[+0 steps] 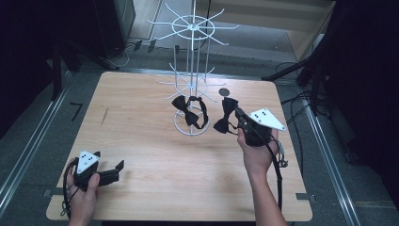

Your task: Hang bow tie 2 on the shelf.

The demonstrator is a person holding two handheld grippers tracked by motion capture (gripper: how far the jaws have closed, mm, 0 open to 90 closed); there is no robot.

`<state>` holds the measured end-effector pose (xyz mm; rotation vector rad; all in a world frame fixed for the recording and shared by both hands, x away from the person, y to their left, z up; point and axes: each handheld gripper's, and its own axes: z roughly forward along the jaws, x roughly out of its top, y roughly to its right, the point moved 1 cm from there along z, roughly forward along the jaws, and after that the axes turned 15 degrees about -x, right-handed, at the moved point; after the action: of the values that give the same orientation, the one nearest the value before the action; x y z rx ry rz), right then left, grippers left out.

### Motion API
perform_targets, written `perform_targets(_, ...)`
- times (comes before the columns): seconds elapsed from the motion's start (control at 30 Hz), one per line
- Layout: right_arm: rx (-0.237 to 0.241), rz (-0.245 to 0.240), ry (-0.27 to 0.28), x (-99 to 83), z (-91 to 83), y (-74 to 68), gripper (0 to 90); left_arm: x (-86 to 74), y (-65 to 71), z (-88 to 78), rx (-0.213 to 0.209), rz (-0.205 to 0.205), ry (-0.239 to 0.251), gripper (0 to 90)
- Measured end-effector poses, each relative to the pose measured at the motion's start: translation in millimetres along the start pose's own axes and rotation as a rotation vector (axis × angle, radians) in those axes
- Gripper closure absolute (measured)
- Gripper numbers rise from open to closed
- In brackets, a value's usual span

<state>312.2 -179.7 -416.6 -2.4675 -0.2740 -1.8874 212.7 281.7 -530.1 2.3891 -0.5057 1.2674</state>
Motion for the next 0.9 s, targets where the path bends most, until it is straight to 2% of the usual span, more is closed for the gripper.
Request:
perform_targets(0.3, -0.019, 0.025, -0.014, 15.0, 21.1, -1.8, 90.0, -0.1, -0.3, -0.2, -0.002, 0.0, 0.002, 6.6)
perform_targets(0.4, -0.024, 0.017, -0.017, 19.8, 27.2, -3.3, 90.0, 0.0, -0.4, -0.2, -0.002, -0.001, -0.001, 6.5)
perform_targets(0.9, -0.034, 0.024, -0.023, 35.8, 42.8, -5.5, 90.0, 0.2, -0.4, 0.2, 0.0, 0.001, -0.005, 6.5)
